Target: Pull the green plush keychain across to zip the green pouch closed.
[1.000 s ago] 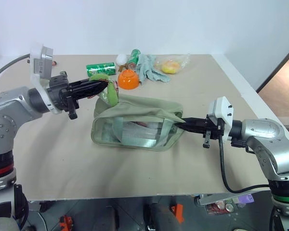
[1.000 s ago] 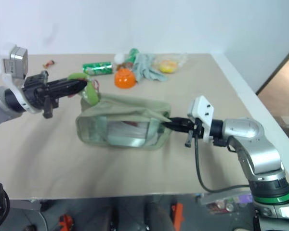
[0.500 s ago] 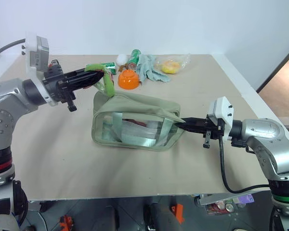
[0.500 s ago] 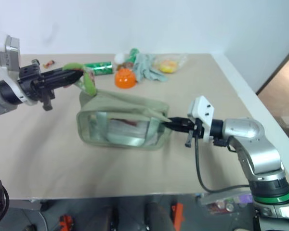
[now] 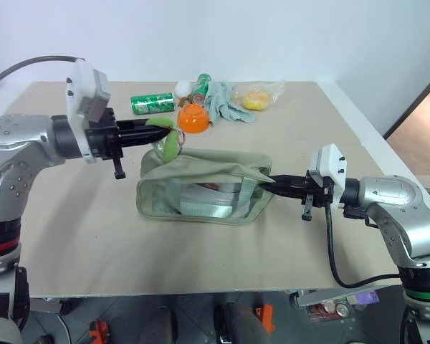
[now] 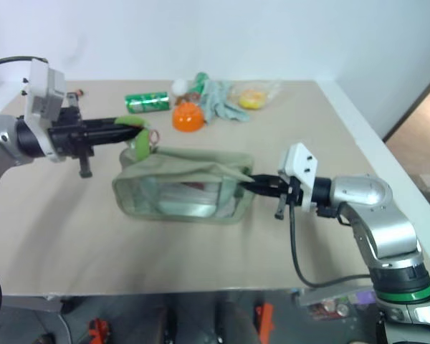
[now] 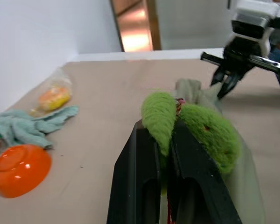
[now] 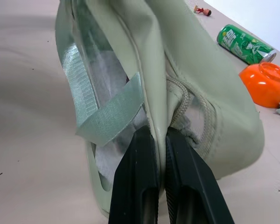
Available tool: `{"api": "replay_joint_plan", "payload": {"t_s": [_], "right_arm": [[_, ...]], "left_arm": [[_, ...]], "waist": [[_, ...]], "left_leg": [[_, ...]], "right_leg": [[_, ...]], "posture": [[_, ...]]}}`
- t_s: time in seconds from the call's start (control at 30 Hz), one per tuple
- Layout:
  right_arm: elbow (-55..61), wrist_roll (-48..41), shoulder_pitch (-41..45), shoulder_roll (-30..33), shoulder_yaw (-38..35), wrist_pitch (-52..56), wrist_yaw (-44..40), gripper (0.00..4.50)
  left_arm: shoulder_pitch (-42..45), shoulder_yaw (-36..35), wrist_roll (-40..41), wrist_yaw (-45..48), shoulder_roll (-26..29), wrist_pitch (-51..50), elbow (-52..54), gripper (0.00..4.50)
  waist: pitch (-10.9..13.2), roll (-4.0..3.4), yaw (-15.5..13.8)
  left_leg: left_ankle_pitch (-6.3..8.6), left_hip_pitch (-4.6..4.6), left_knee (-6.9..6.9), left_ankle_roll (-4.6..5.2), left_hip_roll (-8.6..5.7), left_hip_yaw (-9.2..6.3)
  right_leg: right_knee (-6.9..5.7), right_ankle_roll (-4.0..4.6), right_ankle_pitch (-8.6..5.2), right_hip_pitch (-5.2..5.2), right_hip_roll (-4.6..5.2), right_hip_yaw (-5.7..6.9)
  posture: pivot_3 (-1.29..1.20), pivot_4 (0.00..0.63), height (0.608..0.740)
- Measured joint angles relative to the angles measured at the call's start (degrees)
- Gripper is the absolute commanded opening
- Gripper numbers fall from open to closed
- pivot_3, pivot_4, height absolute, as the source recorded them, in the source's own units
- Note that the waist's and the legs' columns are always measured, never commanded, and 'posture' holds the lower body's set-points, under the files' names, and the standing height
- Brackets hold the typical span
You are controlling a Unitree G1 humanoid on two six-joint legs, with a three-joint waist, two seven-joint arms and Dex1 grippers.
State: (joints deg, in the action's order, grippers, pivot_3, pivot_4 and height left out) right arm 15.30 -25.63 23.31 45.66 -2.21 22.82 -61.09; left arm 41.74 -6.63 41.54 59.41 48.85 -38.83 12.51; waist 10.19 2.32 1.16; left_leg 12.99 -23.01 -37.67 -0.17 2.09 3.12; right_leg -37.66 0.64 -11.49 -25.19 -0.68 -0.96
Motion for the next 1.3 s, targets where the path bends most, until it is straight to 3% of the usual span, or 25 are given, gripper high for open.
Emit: {"api": "replay_joint_plan", "payload": {"t_s": [0.1,0.53,1.07,1.3], "right_arm": [[-0.2,0.1,0.0,-0.1,0.0,-0.2,0.0,0.0],[0.0,0.0,0.0,-0.7,0.3,-0.6,0.2,0.0],[-0.8,0.1,0.9,-0.7,1.5,-1.5,-0.1,0.0],[-2.0,0.1,2.1,-0.9,2.3,-2.2,-0.7,0.0]], "left_arm": [[1.3,1.0,-0.5,1.1,0.0,0.0,0.0,0.02],[3.9,3.8,-10.3,3.9,0.2,10.0,-5.6,4.42],[2.2,-4.5,-11.1,2.3,1.8,11.4,-11.6,4.47],[-4.9,-10.3,-9.6,-2.2,1.9,8.5,-10.2,4.47]], "waist": [[0.0,0.0,0.0],[0.0,0.0,0.0],[0.0,0.0,0.0],[0.0,0.01,0.1]], "left_leg": [[0.0,-0.01,-0.02,0.0,-0.04,0.0],[0.0,-0.01,-0.02,0.0,-0.03,-0.01],[0.0,0.0,-0.06,0.0,0.05,0.0],[0.0,0.0,-0.07,0.0,0.13,0.03]], "right_leg": [[0.0,0.0,0.0,0.0,-0.02,0.0],[0.0,-0.01,0.0,0.01,-0.01,0.0],[0.0,-0.02,0.01,0.01,-0.03,0.01],[0.0,-0.03,0.01,0.0,-0.02,-0.01]], "posture": [[0.0,0.15,0.74],[0.0,0.15,0.74],[0.0,0.15,0.74],[0.0,0.15,0.74]]}}
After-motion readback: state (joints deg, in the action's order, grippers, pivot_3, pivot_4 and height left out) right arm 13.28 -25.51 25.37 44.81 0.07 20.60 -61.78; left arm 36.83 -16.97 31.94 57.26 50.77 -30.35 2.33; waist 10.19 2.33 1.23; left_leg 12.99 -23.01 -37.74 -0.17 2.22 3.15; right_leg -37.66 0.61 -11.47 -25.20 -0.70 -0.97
